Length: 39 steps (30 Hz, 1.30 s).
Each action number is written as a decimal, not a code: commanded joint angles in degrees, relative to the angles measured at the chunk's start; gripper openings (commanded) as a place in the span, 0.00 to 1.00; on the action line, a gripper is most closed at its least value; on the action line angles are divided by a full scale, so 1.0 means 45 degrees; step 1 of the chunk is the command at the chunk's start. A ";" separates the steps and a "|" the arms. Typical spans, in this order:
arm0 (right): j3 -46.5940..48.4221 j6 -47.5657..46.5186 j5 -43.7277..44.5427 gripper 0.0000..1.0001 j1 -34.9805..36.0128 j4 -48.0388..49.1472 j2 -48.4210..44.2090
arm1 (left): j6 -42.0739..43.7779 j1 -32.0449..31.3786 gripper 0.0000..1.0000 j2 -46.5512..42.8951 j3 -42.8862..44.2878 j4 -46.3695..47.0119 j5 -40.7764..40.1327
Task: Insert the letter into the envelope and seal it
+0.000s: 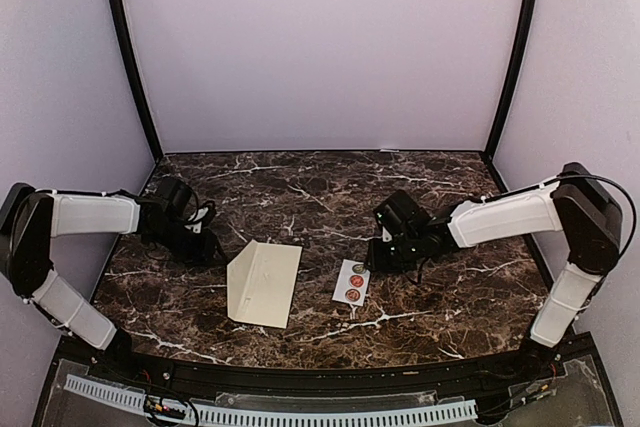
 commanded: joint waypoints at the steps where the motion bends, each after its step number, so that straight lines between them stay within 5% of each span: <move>1: 0.0506 0.0045 -0.0354 0.34 -0.0078 0.0631 0.0232 | 0.0231 -0.0415 0.35 0.0289 -0.0124 -0.0005 0.0573; 39: 0.1008 -0.0083 -0.0748 0.09 -0.0002 0.0930 0.1400 | -0.0189 -0.2601 0.21 0.1012 0.0345 0.1199 0.1987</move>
